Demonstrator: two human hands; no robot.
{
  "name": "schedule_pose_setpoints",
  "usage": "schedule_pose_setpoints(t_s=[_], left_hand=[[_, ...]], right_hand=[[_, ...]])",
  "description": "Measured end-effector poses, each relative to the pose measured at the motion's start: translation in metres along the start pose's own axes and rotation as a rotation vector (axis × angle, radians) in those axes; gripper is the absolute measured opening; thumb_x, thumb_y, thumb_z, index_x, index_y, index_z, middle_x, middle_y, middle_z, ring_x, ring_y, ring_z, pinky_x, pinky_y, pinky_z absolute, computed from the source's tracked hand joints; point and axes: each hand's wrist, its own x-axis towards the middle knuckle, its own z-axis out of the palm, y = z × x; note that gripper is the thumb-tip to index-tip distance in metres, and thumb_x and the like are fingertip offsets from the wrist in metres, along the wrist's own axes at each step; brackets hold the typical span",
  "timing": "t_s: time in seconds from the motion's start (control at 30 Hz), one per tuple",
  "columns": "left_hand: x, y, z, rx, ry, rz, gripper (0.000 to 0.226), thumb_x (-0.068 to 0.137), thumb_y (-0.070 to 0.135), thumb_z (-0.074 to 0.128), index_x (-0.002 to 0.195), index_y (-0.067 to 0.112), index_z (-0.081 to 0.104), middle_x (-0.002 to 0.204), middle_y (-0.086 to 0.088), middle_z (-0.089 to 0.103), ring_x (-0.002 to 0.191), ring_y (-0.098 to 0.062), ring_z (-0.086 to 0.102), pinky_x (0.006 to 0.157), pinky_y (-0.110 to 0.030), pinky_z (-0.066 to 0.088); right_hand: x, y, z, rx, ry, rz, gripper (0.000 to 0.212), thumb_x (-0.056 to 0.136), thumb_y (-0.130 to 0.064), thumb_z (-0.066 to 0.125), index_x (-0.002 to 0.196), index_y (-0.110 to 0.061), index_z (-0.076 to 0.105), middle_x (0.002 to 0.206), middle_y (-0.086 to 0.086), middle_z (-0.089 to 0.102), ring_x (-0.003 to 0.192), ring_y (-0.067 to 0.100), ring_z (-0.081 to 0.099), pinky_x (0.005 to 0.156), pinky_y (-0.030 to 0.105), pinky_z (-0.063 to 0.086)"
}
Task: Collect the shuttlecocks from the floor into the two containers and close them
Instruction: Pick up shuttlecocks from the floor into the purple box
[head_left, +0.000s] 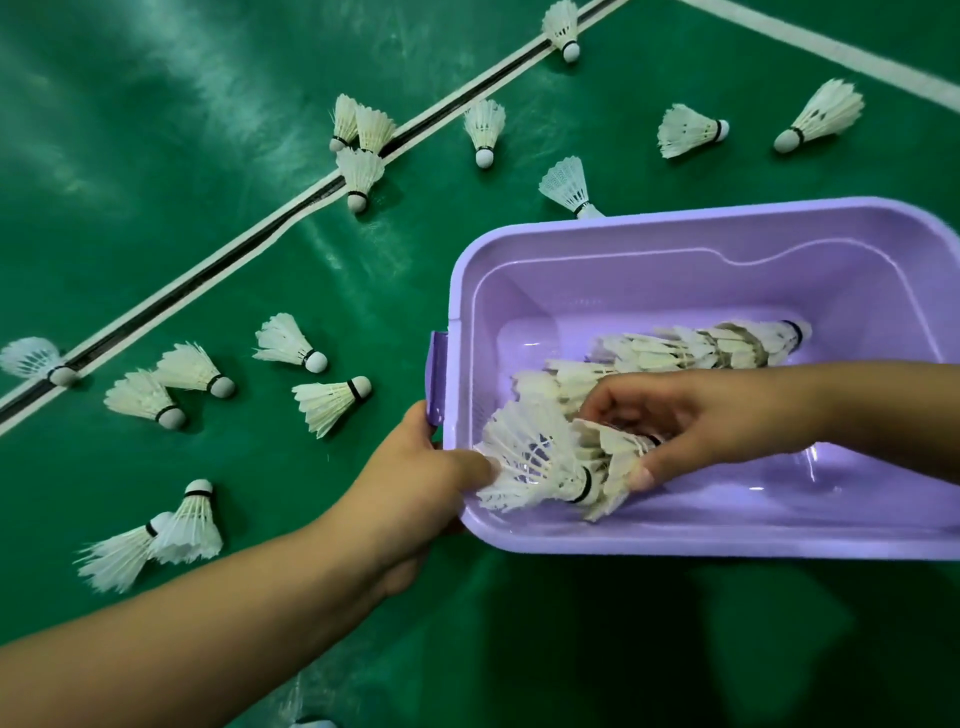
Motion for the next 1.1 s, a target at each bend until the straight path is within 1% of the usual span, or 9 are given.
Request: schedule_pose_setpoints(t_s=[0.07, 0.23, 0.33, 0.43, 0.53, 0.73, 0.83, 0.93, 1.1], left_hand=[[0.002, -0.001, -0.001, 0.016, 0.009, -0.018, 0.054, 0.069, -0.009, 0.056, 0.117, 0.015, 0.056, 0.103, -0.015, 0.073, 0.093, -0.039, 0.069, 0.077, -0.048, 0.055], [0.006, -0.002, 0.001, -0.003, 0.012, -0.050, 0.047, 0.081, -0.012, 0.053, 0.119, 0.016, 0.054, 0.104, -0.014, 0.073, 0.083, -0.034, 0.070, 0.073, -0.041, 0.053], [0.008, -0.005, 0.002, -0.010, -0.007, -0.072, 0.048, 0.082, -0.011, 0.055, 0.121, 0.017, 0.053, 0.102, -0.012, 0.074, 0.084, -0.033, 0.071, 0.072, -0.039, 0.054], [0.010, -0.005, 0.003, 0.003, 0.004, -0.056, 0.047, 0.082, -0.012, 0.056, 0.120, 0.015, 0.053, 0.102, -0.013, 0.074, 0.082, -0.032, 0.072, 0.066, -0.036, 0.058], [0.012, -0.006, 0.004, 0.054, 0.023, -0.014, 0.049, 0.080, -0.014, 0.057, 0.120, 0.014, 0.054, 0.102, -0.016, 0.072, 0.084, -0.032, 0.071, 0.061, -0.032, 0.056], [0.010, -0.009, 0.001, 0.075, 0.024, -0.010, 0.043, 0.083, -0.010, 0.057, 0.119, 0.014, 0.054, 0.104, -0.015, 0.072, 0.081, -0.028, 0.071, 0.060, -0.030, 0.055], [0.009, -0.007, 0.003, 0.031, 0.006, -0.030, 0.043, 0.085, -0.008, 0.056, 0.121, 0.016, 0.053, 0.104, -0.012, 0.073, 0.079, -0.026, 0.072, 0.058, -0.029, 0.056], [0.007, 0.000, 0.008, 0.002, -0.021, -0.046, 0.041, 0.087, -0.006, 0.054, 0.120, 0.019, 0.054, 0.100, -0.007, 0.075, 0.073, -0.023, 0.073, 0.057, -0.030, 0.056], [0.006, 0.013, 0.019, 0.030, -0.033, 0.010, 0.044, 0.085, -0.007, 0.054, 0.121, 0.018, 0.053, 0.105, -0.012, 0.073, 0.095, -0.039, 0.069, 0.084, -0.057, 0.050]], right_hand=[[-0.003, 0.002, -0.003, 0.293, -0.089, 0.067, 0.047, 0.077, 0.000, 0.069, 0.118, -0.012, 0.048, 0.112, 0.001, 0.061, 0.106, 0.019, 0.057, 0.099, 0.046, 0.044], [0.007, 0.009, 0.000, 0.546, 0.029, 0.105, 0.076, 0.057, -0.025, 0.088, 0.120, -0.011, 0.048, 0.113, 0.010, 0.056, 0.105, 0.028, 0.051, 0.092, 0.051, 0.049], [0.014, 0.006, 0.009, 0.352, 0.085, 0.131, 0.066, 0.062, -0.031, 0.084, 0.118, -0.018, 0.050, 0.106, 0.001, 0.064, 0.098, 0.024, 0.054, 0.090, 0.050, 0.050], [0.021, -0.005, 0.017, 0.109, 0.098, 0.084, 0.063, 0.070, -0.035, 0.078, 0.125, -0.035, 0.047, 0.106, -0.002, 0.065, 0.090, 0.014, 0.060, 0.072, 0.033, 0.054], [0.029, -0.017, 0.023, -0.192, 0.150, -0.031, 0.061, 0.072, -0.036, 0.078, 0.119, -0.053, 0.044, 0.120, -0.008, 0.055, 0.107, 0.010, 0.057, 0.094, 0.029, 0.048], [0.020, -0.023, 0.026, -0.532, 0.274, -0.016, 0.032, 0.075, -0.033, 0.075, 0.098, -0.035, 0.052, 0.078, -0.037, 0.052, 0.072, -0.014, 0.050, 0.064, 0.004, 0.036], [0.021, -0.015, 0.033, -0.712, 0.368, 0.022, 0.041, 0.075, -0.039, 0.073, 0.109, -0.027, 0.054, 0.089, -0.026, 0.055, 0.081, -0.009, 0.053, 0.067, 0.006, 0.036], [0.026, -0.013, 0.039, -1.060, 0.334, 0.177, 0.053, 0.079, -0.047, 0.063, 0.123, -0.025, 0.044, 0.117, 0.001, 0.053, 0.107, 0.022, 0.053, 0.079, 0.027, 0.041], [0.031, -0.025, 0.036, -1.383, 0.447, 0.198, 0.059, 0.082, -0.054, 0.056, 0.124, -0.017, 0.038, 0.121, 0.011, 0.051, 0.113, 0.027, 0.048, 0.085, 0.036, 0.042]])
